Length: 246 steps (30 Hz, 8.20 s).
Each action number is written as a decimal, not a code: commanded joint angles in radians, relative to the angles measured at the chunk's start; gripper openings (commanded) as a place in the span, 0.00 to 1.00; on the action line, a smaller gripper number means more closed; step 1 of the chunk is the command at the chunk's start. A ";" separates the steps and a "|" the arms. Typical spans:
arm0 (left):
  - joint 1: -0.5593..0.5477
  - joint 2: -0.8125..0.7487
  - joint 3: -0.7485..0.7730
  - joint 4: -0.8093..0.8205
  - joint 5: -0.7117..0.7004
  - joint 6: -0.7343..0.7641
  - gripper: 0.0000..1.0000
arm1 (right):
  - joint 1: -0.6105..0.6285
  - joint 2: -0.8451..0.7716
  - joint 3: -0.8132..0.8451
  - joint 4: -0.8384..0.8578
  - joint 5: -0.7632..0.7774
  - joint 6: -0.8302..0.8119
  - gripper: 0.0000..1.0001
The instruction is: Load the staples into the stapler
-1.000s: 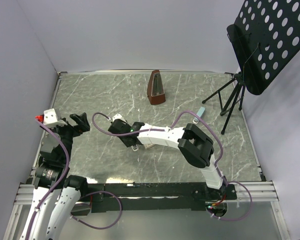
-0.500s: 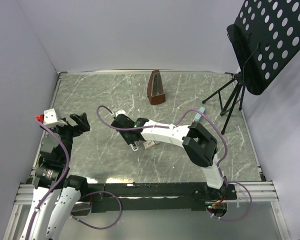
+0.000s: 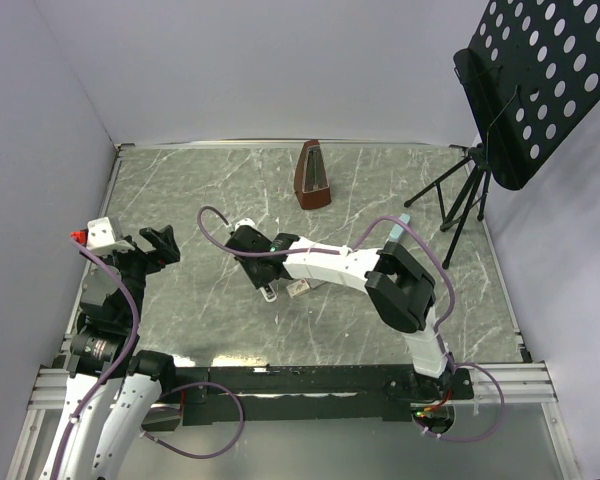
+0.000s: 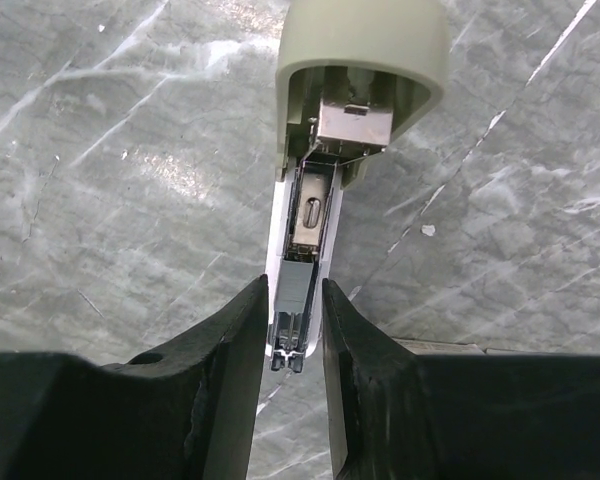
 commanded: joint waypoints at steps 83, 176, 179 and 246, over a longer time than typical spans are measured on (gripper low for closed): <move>0.006 0.006 -0.002 0.039 0.016 0.004 0.99 | -0.003 -0.035 -0.034 0.088 -0.052 -0.024 0.37; 0.007 -0.218 -0.027 0.033 -0.291 -0.068 0.99 | 0.220 0.265 0.236 -0.106 0.589 -0.285 0.39; 0.007 -0.218 -0.027 0.035 -0.284 -0.067 0.99 | 0.225 0.273 0.236 -0.103 0.607 -0.294 0.39; 0.007 -0.208 -0.035 0.052 -0.237 -0.053 0.99 | 0.234 0.152 0.183 -0.066 0.563 -0.283 0.25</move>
